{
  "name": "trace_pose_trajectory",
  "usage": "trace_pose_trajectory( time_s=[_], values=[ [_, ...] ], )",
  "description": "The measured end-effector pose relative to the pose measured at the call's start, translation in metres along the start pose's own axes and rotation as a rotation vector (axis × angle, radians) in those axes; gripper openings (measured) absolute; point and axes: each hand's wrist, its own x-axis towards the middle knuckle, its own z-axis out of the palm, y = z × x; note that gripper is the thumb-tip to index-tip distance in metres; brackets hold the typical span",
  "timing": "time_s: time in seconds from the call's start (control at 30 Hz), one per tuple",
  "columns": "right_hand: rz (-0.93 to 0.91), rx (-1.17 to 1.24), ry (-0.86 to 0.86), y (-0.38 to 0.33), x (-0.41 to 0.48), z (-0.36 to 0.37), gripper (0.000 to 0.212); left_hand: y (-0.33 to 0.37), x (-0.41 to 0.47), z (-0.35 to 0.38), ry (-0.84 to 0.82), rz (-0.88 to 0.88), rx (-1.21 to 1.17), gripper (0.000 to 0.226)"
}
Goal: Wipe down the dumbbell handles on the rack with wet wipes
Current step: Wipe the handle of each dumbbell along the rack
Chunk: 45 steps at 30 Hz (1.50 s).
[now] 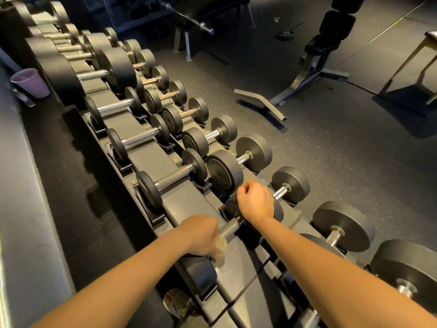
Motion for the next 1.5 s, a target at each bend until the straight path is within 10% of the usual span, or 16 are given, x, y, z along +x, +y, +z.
trace_pose_trajectory(
  time_s=[0.27,0.67,0.9,1.13,1.5],
  values=[
    [-0.004,-0.003,-0.001,0.000,0.001,0.000,0.021,0.007,0.034,0.003,0.385,-0.116,-0.563,0.016],
    [-0.008,0.010,-0.004,0.001,0.001,0.001,0.022,-0.015,0.034,-0.019,-0.130,-0.020,-0.259,0.013],
    [-0.017,0.030,0.023,0.002,0.002,0.004,0.025,0.011,0.060,0.004,0.208,-0.085,-0.616,0.038],
    [-0.008,0.043,0.016,0.002,0.001,0.004,0.028,0.018,0.058,0.001,-0.004,-0.260,-0.824,0.025],
    [0.003,0.013,0.037,0.004,0.004,0.008,0.026,0.001,0.039,0.004,0.082,0.006,-0.042,0.023]
  ],
)
